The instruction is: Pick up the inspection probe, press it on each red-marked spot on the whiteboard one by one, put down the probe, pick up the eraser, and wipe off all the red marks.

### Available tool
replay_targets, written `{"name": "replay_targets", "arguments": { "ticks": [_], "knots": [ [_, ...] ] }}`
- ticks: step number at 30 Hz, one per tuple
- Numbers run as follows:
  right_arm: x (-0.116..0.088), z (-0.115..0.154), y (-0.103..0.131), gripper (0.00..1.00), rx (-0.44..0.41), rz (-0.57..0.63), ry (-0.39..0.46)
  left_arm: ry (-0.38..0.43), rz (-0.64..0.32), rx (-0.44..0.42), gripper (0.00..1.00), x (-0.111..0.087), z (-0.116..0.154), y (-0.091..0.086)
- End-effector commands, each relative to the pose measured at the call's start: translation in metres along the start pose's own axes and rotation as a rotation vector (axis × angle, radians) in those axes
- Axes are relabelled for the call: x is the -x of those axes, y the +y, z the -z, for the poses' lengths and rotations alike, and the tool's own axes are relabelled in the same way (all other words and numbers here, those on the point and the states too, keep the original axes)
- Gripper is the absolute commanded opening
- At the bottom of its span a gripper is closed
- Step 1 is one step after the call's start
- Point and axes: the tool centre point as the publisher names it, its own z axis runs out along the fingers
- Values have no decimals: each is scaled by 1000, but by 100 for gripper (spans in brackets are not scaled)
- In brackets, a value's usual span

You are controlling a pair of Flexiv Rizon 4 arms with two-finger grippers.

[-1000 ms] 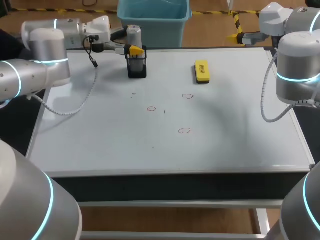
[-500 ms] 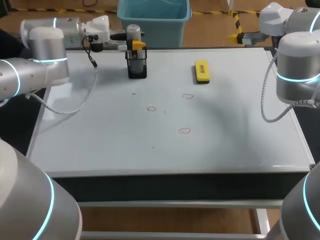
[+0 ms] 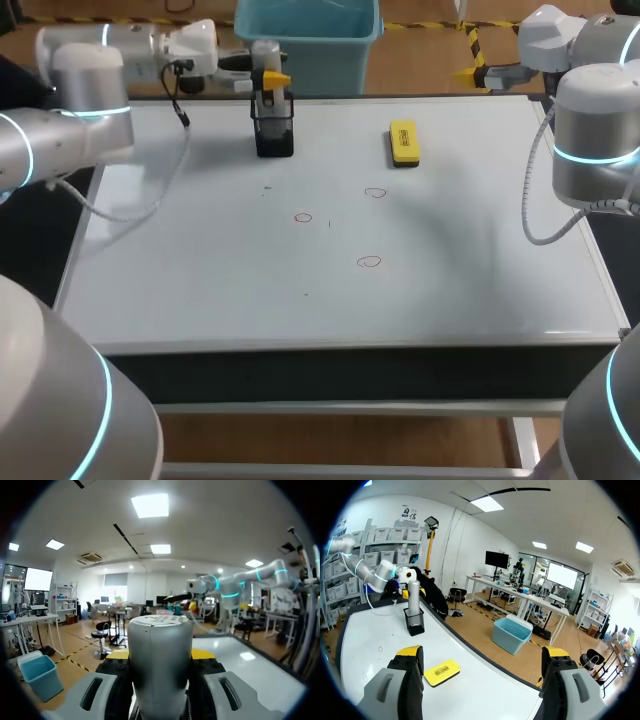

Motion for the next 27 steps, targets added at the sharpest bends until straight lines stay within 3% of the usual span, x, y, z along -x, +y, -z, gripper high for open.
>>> {"name": "replay_targets", "arguments": {
  "ticks": [1,14,16,22,27],
  "knots": [
    [1,0,0,100,-1,0,1,-15,-9,21,0,-9,1,-20],
    [1,0,0,100,-1,0,1,-39,-38,-2,0,-20,8,-58],
    [1,0,0,100,-1,0,1,-40,-40,-45,0,-23,11,-65],
    [1,0,0,100,-1,0,1,-74,-66,-46,0,-33,23,-87],
    [1,0,0,100,-1,0,1,-118,-73,-28,0,-40,36,-94]
  ]
}}
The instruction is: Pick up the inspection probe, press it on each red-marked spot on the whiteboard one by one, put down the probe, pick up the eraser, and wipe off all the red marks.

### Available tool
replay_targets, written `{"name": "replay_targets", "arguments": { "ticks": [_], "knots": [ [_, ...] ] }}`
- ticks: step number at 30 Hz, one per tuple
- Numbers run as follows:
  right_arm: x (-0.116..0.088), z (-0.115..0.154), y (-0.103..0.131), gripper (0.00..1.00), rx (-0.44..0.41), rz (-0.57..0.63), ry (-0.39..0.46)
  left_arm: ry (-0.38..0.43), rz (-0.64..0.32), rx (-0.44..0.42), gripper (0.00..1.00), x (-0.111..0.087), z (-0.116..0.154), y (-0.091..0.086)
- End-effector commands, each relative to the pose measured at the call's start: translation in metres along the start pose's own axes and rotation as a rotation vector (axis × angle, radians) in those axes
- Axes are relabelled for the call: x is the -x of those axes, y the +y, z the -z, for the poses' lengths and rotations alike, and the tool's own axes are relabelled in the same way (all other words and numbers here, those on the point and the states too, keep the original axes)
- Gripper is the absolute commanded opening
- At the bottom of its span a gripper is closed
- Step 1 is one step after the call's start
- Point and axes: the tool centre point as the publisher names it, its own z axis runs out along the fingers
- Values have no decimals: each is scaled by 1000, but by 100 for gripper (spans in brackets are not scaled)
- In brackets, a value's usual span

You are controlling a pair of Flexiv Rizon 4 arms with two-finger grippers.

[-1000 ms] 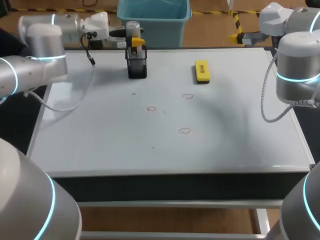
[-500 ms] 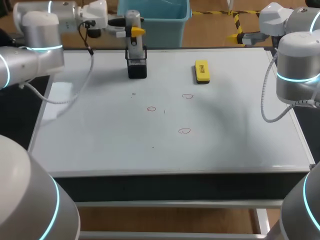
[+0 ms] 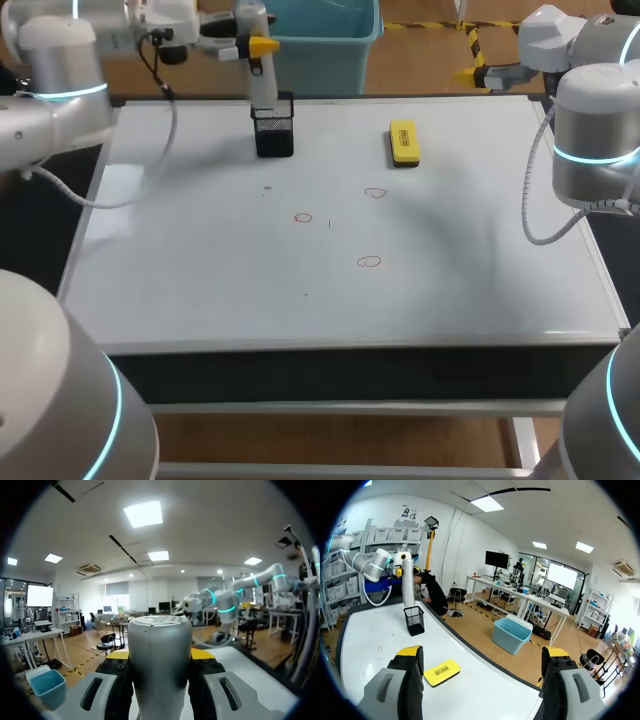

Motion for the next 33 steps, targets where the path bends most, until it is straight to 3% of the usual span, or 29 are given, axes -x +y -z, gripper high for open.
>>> {"name": "replay_targets", "arguments": {
  "ticks": [1,15,22,33],
  "knots": [
    [1,0,0,100,-1,0,1,-91,-1,28,0,-15,13,-10],
    [1,0,0,100,-1,0,1,-229,-4,23,0,-32,71,-4],
    [1,0,0,100,-1,0,1,-309,13,36,0,-42,103,11],
    [1,0,0,100,-1,0,1,-347,27,59,0,-47,141,39]
  ]
}}
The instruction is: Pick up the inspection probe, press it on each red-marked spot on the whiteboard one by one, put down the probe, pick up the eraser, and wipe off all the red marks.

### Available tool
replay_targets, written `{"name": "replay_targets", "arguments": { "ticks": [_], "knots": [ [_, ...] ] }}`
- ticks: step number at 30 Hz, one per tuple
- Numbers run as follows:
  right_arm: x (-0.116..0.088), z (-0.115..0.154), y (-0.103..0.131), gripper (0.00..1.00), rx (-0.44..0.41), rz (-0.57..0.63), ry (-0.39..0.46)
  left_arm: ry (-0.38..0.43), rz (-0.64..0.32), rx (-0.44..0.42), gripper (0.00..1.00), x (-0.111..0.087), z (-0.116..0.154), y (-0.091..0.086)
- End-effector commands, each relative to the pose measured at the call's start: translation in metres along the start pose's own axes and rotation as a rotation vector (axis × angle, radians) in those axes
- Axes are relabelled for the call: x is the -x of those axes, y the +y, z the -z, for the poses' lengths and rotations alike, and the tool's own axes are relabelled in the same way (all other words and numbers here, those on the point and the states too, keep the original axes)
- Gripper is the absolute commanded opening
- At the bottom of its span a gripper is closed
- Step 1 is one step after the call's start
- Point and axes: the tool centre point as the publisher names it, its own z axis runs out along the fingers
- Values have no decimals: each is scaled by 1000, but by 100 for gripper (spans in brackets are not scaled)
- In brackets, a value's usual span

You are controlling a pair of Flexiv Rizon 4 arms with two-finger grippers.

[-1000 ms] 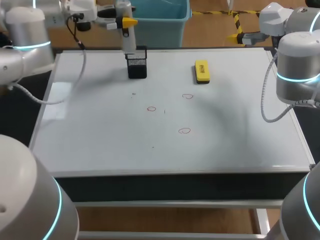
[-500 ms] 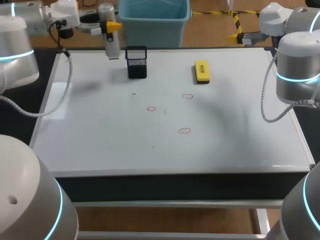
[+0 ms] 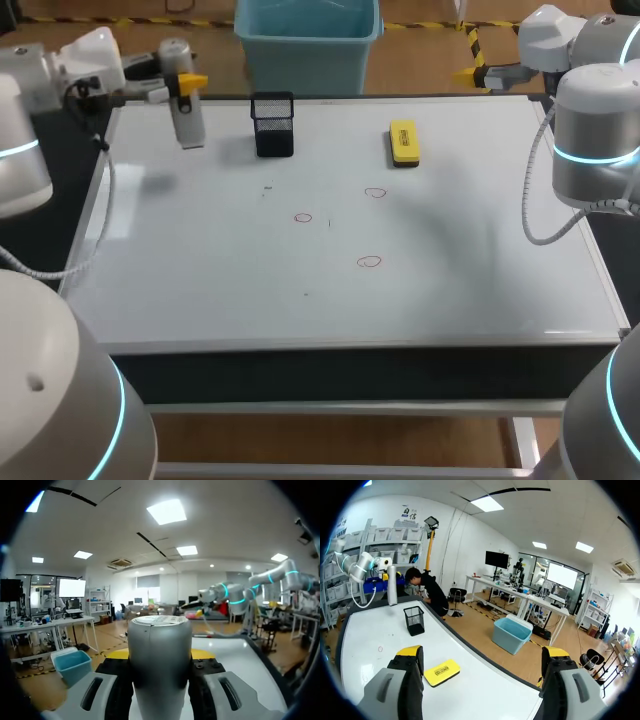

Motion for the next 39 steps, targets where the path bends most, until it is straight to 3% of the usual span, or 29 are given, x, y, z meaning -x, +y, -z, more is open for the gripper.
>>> {"name": "replay_targets", "arguments": {
  "ticks": [1,14,37,39],
  "knots": [
    [1,0,0,100,-1,0,1,-44,-5,-5,0,-3,12,9],
    [1,0,0,100,-1,0,1,-44,32,22,0,16,29,35],
    [1,0,0,100,-1,0,1,-44,32,22,0,16,29,35],
    [5,-6,-4,100,-26,42,73,-44,32,22,0,16,29,35]
  ]
}}
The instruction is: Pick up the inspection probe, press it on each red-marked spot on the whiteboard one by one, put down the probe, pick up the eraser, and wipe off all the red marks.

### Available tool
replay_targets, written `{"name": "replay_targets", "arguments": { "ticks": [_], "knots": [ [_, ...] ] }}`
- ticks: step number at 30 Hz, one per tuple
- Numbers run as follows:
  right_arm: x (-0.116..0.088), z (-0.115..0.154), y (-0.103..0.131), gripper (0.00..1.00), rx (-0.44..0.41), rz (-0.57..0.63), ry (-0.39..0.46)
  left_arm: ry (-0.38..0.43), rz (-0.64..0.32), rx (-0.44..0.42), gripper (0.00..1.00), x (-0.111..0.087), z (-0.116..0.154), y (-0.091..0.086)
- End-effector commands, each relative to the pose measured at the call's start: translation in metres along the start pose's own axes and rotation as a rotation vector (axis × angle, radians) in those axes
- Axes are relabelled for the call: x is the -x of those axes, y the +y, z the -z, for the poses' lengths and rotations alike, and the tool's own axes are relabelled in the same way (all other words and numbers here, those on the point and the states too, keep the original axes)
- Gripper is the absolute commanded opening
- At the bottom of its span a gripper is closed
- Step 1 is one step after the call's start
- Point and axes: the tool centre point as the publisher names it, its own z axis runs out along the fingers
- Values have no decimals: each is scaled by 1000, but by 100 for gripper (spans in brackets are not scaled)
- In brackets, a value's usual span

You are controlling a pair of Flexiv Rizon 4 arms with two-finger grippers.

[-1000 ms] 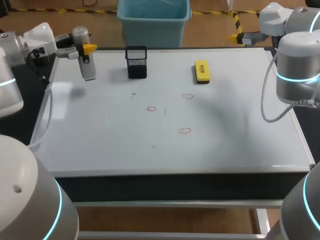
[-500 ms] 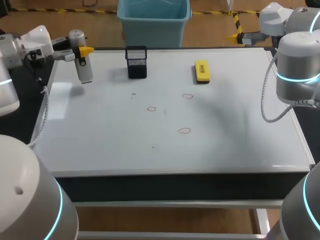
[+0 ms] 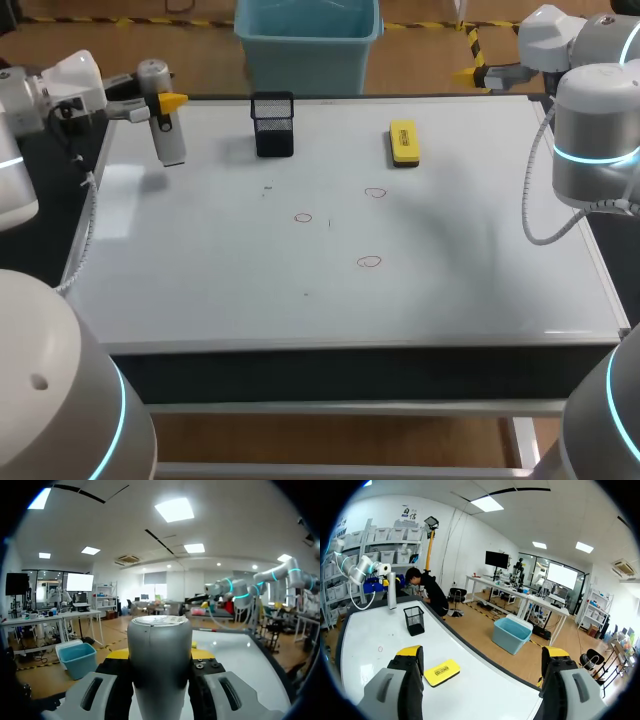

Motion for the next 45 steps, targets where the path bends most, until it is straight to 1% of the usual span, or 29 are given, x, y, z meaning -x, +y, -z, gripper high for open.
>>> {"name": "replay_targets", "arguments": {
  "ticks": [1,3,4,5,8,10,12,13,14,16,19,20,22,23,25,28,32,34,37,39,40,45],
  "knots": [
    [7,-10,-3,100,-19,55,105,1,-1,-2,0,1,0,0],
    [12,-21,-3,100,-21,71,156,1,-1,-2,0,1,0,0],
    [14,-27,-5,100,-38,96,191,1,-1,-2,0,1,0,0],
    [15,-34,-7,100,-75,143,229,1,-1,-2,0,1,0,0],
    [16,-53,-15,100,-193,330,356,1,-1,-2,0,1,0,0],
    [13,-63,-20,100,-279,473,461,1,-1,-2,0,1,0,0],
    [12,-71,-24,100,-346,585,532,1,-1,-2,0,1,0,0],
    [10,-75,-25,100,-382,670,570,1,-1,-2,0,1,0,0],
    [9,-78,-26,100,-405,718,588,1,-1,-2,0,1,0,0],
    [5,-84,-27,100,-431,790,640,1,-1,-2,0,1,0,0],
    [-4,-91,-31,100,-480,956,717,1,-1,-2,0,1,0,0],
    [-9,-93,-31,100,-481,1001,740,1,-1,-2,0,1,0,0],
    [-17,-97,-32,100,-478,1052,778,1,-1,-2,0,1,0,0],
    [-20,-99,-34,100,-478,1116,789,1,-1,-2,0,1,0,0],
    [-27,-100,-40,100,-509,1233,829,1,-1,-2,0,1,0,0],
    [-38,-103,-46,100,-496,1317,845,1,-1,-2,0,1,0,0],
    [-48,-103,-54,100,-490,1467,858,1,-1,-2,0,1,0,0],
    [-51,-103,-56,100,-484,1497,867,1,-1,-2,0,1,0,0],
    [-54,-102,-57,100,-467,1548,862,1,-1,-2,0,1,0,0],
    [-55,-102,-57,100,-470,1601,810,1,-1,-2,0,1,0,0],
    [-55,-102,-58,100,-504,1575,782,1,-1,-2,0,1,0,0],
    [-55,-102,-58,100,-504,1575,782,1,-1,-2,0,1,0,0]
  ]
}}
